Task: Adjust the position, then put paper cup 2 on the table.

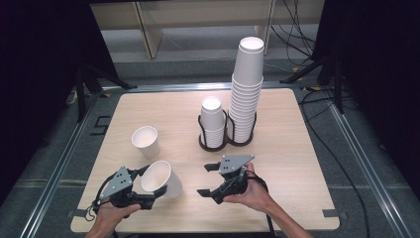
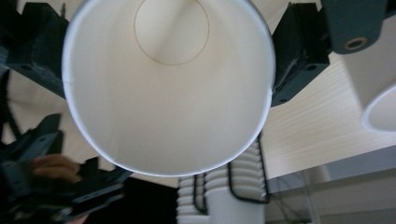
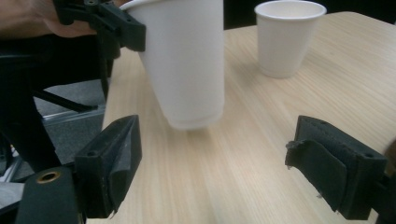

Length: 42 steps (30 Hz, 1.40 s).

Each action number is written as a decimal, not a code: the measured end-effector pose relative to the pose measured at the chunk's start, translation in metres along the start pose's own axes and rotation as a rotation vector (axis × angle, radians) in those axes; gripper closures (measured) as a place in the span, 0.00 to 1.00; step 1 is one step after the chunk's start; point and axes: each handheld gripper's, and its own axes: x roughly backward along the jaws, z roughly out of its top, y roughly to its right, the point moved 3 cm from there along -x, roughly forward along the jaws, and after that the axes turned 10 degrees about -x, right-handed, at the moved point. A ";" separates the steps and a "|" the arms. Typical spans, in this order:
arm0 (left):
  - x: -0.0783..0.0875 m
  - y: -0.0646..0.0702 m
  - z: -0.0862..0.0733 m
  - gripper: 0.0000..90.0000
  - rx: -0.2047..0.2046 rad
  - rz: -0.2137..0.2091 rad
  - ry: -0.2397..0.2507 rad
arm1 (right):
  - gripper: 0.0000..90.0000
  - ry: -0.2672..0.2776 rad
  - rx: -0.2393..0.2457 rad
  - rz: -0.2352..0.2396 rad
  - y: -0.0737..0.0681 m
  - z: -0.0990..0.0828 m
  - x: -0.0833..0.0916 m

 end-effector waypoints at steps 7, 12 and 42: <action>0.004 -0.019 -0.007 0.16 -0.024 0.099 -0.057 | 0.20 -0.008 -0.019 -0.117 0.014 -0.005 0.018; 0.006 -0.028 -0.012 0.16 -0.007 0.150 -0.089 | 0.19 -0.015 -0.052 -0.199 0.024 -0.012 0.034; 0.015 -0.054 -0.027 0.15 0.058 0.255 -0.165 | 0.20 -0.057 -0.110 -0.329 0.035 -0.036 0.057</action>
